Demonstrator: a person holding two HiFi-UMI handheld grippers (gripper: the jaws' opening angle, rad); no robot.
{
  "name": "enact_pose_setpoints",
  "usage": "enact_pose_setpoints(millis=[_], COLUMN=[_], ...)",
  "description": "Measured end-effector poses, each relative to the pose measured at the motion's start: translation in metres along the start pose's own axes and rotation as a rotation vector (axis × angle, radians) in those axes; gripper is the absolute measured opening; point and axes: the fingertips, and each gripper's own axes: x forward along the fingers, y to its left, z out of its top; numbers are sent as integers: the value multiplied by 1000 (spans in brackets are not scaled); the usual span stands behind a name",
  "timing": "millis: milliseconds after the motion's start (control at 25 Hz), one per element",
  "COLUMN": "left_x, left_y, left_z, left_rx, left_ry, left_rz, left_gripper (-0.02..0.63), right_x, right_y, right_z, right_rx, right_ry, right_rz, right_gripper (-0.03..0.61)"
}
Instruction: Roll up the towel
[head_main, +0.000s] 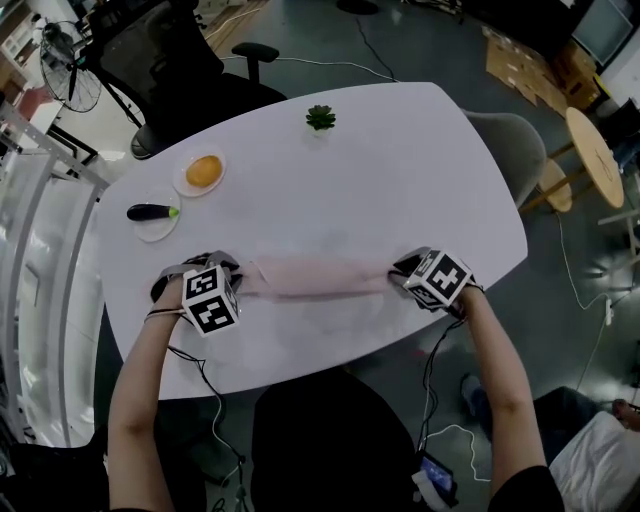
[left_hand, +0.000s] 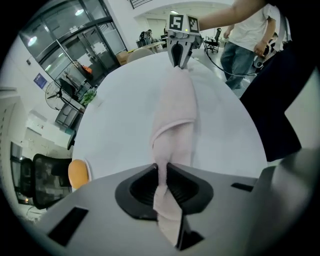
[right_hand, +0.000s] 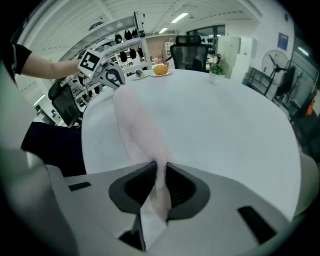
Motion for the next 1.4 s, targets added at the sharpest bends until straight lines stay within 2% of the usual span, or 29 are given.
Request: enact_pose_setpoints(millis=[120,200,240,320,360,440,480,600,720,840,880,1000,1080,1120,1160,1280,1400], left_x=[10,11,9,-2,-10,-28,-39,-73,-105,-128,-134,-145,-153,-157,-161,-170,-172], left_y=[11,15,17,23,27,32,33,33,22,4,-3,-22,-36,-43,-49,-64,-76], left_z=[0,1,1,2,3,6,10,25,45,66,72,90,103,109,114,129,135], left_rx=[0,-24,-52,-153,-223,-377,-453,-640,-739,-794,-807,-823,-827,-834,-839,-836,-841], left_ry=[7,-7,-23,-77,-116,-211,-265,-441,-590,-696,-721,-781,-827,-852,-878,-949,-981], left_rz=[41,57,66,97,113,132,140,170,193,210,221,250,259,262,262,260,258], left_gripper=[67,71,80,124,167,288,318,324,321,277,255,188,137,111,85,62,33], right_x=[8,7,3,-14,-26,-50,-62,-102,-135,-158,-162,-169,-172,-173,-175,-177,-174], right_y=[-13,-13,-15,-20,-23,-19,-15,1,21,42,49,69,86,94,103,126,145], right_z=[4,3,4,9,13,22,26,34,36,32,30,24,21,19,18,16,15], right_rx=[14,28,38,73,103,192,241,377,504,586,599,607,587,566,539,480,419], right_ry=[9,2,-16,-97,-159,-299,-373,-605,-797,-923,-950,-984,-989,-997,-1012,-1047,-1022], right_rz=[-53,-76,-99,-159,-180,-180,-169,-150,-119,-126,-143,-191,-218,-228,-234,-245,-286], right_gripper=[104,115,148,215,250,374,409,408,338,262,246,137,32,7,6,6,6])
